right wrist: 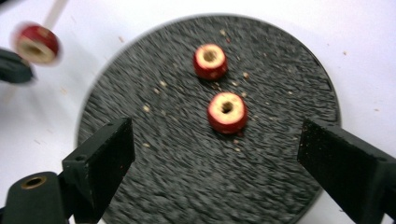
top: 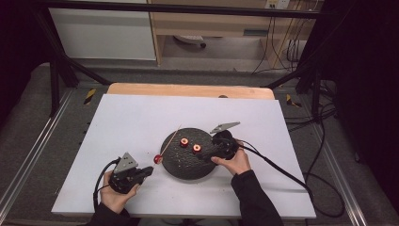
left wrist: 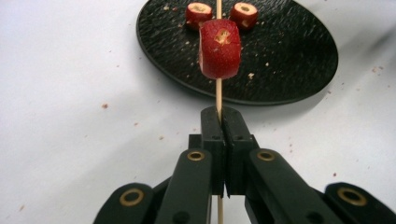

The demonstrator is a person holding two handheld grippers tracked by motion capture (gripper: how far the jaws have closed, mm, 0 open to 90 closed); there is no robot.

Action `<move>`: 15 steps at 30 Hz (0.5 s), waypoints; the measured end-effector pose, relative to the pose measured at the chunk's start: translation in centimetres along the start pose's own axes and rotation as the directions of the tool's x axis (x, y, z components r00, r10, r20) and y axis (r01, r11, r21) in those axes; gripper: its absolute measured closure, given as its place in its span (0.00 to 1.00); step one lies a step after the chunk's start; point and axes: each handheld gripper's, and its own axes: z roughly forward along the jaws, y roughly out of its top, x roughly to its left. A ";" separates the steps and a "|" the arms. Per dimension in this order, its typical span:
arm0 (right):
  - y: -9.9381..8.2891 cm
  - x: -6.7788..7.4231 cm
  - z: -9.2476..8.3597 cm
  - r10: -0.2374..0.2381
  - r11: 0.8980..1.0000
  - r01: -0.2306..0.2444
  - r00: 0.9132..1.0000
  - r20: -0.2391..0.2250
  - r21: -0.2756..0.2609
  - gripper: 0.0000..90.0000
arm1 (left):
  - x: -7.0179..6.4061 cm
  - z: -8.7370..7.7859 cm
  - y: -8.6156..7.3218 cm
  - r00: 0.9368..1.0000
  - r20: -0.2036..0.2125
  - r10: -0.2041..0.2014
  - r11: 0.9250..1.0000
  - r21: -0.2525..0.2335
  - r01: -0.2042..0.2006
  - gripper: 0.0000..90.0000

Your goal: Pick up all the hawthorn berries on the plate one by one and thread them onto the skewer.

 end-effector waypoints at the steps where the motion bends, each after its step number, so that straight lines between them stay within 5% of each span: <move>1: 0.3 -0.1 0.1 -0.010 1.000 0.010 1.000 0.005 0.026 0.14 | 0.1 -0.1 -0.1 1.000 -0.002 0.007 1.000 0.005 -0.007 0.98; 6: 1.9 -0.3 0.8 -0.053 0.990 0.050 0.998 0.021 0.128 0.17 | 0.1 -0.3 -0.7 0.999 -0.016 0.035 0.999 0.024 -0.035 0.98; 15: 3.9 -0.4 3.0 -0.076 0.969 0.069 0.997 0.018 0.237 0.27 | -0.1 -0.3 -1.0 0.999 -0.015 0.050 0.998 0.040 -0.049 0.98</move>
